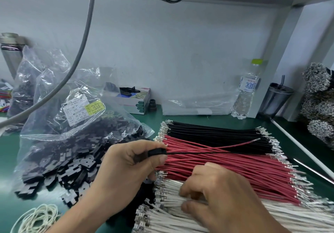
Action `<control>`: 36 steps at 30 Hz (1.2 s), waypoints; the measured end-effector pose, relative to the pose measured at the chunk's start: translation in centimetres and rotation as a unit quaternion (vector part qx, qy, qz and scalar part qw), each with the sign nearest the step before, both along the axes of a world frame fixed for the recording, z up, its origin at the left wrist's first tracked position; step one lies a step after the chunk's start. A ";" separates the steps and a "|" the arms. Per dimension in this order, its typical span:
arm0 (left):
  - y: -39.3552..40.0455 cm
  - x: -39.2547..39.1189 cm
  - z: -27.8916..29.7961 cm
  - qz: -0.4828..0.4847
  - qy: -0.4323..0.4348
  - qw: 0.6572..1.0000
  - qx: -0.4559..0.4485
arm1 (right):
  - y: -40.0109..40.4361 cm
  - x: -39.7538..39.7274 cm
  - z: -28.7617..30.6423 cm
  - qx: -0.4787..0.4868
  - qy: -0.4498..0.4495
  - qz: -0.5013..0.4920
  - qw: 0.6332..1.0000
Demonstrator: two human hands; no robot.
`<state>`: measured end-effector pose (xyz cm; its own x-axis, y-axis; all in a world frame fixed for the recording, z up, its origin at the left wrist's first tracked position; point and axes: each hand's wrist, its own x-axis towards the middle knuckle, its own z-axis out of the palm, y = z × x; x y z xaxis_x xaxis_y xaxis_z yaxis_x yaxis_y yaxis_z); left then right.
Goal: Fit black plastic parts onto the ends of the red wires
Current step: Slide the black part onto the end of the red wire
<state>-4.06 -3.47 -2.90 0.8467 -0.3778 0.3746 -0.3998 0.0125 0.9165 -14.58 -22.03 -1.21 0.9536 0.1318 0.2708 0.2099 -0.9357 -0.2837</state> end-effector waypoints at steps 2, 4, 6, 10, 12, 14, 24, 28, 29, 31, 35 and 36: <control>0.0 0.1 -0.2 0.000 0.002 1.000 -0.001 | -0.1 0.2 0.2 -0.007 0.002 -0.008 1.000; 0.0 0.2 -0.2 0.005 0.007 1.000 -0.009 | -0.2 0.4 0.6 -0.006 0.023 -0.001 1.000; 0.0 0.3 -0.1 0.007 0.014 1.000 -0.011 | -0.3 0.4 1.0 0.010 0.041 0.003 0.999; -0.2 0.1 0.2 -0.009 0.040 0.999 -0.026 | -1.0 0.4 1.3 0.020 0.015 -0.009 1.000; -0.2 0.0 0.5 -0.017 0.053 0.998 -0.033 | -1.1 0.4 1.6 0.063 -0.004 -0.019 0.998; -0.1 0.0 0.7 -0.027 0.063 0.997 -0.038 | -1.3 0.4 1.8 0.128 -0.052 -0.026 0.990; 0.0 0.0 0.6 -0.052 0.066 0.996 -0.039 | -2.7 -0.4 3.9 0.128 -0.340 -0.085 0.928; 0.0 -0.1 0.7 -0.057 0.073 0.995 -0.045 | -2.8 -0.9 6.7 0.049 -0.334 -0.029 0.941; 0.0 -0.1 0.7 -0.059 0.074 0.994 -0.047 | -2.5 -0.6 6.6 0.022 -0.313 -0.010 0.949; 0.1 -0.3 0.9 -0.065 0.075 0.994 -0.054 | -1.6 -0.1 5.5 -0.005 -0.279 0.009 0.960; 0.3 -0.5 1.4 -0.073 0.087 0.991 -0.067 | -0.5 0.4 3.2 0.016 -0.277 0.004 0.961; 0.3 -0.5 1.5 -0.075 0.089 0.991 -0.066 | -0.5 0.5 2.9 0.030 -0.279 -0.001 0.960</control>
<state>-4.54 -3.13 -1.42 0.8413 -0.4630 0.2790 -0.2165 0.1842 0.9587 -14.13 -22.51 1.66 0.6578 0.0982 0.7467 0.3432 -0.9216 -0.1811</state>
